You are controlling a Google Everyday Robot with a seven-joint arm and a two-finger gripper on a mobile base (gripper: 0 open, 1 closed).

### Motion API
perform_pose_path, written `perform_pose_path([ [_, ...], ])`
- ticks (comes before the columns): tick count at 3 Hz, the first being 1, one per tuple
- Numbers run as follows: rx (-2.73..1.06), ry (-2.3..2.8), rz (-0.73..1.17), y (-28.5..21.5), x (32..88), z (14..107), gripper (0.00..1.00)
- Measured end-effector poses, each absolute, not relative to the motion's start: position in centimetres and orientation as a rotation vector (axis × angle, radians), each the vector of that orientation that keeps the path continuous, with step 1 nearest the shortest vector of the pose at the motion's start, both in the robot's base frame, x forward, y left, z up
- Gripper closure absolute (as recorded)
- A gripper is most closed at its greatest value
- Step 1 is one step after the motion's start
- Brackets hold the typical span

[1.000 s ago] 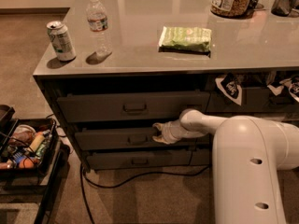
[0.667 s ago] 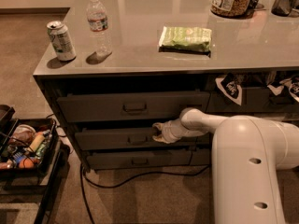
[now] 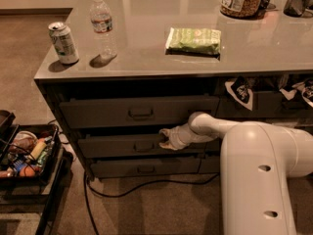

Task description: Open middle drawer

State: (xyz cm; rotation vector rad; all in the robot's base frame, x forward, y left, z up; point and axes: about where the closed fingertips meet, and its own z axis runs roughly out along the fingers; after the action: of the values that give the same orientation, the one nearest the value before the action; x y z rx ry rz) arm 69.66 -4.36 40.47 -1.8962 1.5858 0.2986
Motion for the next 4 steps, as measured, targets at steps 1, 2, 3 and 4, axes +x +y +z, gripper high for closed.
perform_pose_path([
  [1, -1.898, 1.580, 0.322, -4.1, 69.6, 40.2, 1.00],
  [2, -1.902, 1.575, 0.352, -3.9, 69.0, 40.3, 1.00],
  [3, -1.903, 1.574, 0.361, -3.8, 68.8, 40.4, 1.00],
  [4, -1.922, 1.566, 0.409, -3.6, 67.9, 40.3, 1.00],
])
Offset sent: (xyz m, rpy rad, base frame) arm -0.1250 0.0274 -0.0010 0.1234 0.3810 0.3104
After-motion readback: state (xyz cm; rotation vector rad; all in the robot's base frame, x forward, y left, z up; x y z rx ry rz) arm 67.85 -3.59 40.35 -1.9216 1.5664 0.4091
